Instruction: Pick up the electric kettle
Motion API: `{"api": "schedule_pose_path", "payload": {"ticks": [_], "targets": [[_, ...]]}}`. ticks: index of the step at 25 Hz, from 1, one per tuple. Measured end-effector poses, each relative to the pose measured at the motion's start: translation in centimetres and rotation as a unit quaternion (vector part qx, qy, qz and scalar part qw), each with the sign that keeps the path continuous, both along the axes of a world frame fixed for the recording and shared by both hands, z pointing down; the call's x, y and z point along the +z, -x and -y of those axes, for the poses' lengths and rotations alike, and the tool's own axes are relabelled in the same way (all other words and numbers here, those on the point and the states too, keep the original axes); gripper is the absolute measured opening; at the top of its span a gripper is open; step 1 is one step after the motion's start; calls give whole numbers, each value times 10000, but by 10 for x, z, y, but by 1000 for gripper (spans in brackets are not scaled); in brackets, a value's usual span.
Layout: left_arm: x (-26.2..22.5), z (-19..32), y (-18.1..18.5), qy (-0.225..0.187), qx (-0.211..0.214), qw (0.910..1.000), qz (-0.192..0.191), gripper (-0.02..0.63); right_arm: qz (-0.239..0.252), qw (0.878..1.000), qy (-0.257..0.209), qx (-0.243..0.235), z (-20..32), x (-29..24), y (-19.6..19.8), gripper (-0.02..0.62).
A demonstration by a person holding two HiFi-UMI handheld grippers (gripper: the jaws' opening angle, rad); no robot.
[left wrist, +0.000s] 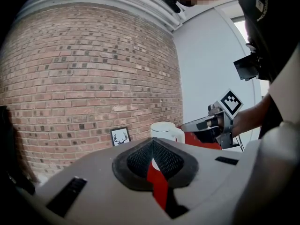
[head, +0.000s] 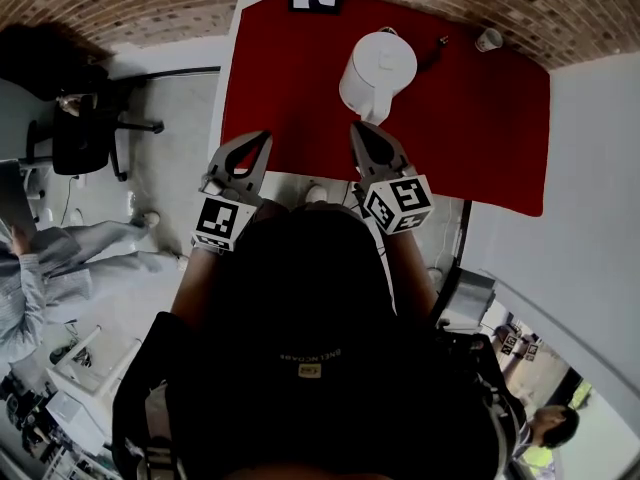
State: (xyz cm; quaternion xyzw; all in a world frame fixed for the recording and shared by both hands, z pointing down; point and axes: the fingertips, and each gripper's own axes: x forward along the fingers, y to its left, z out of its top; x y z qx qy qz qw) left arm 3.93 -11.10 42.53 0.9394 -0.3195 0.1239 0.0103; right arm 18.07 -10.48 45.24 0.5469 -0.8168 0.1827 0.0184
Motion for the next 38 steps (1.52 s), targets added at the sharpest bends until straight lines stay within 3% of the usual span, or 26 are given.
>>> {"api": "schedule_pose_path", "payload": {"ticks": [9, 20, 27, 32, 38], "targets": [[2, 10, 1, 75, 120, 9999, -45, 6, 40, 9985, -61, 536, 7, -10, -29, 8], [6, 32, -14, 62, 701, 9975, -14, 6, -108, 9941, -34, 1083, 15, -7, -58, 8], [5, 45, -26, 30, 859, 9963, -3, 6, -147, 9902, 42, 1388, 12, 3, -80, 11], [7, 49, -33, 56, 936, 9956, 10, 6, -43, 9903, 290, 1361, 8, 20, -88, 95], [14, 47, -35, 215, 923, 9954, 112, 6, 53, 9921, 438, 1173, 5, 40, -92, 137]]}}
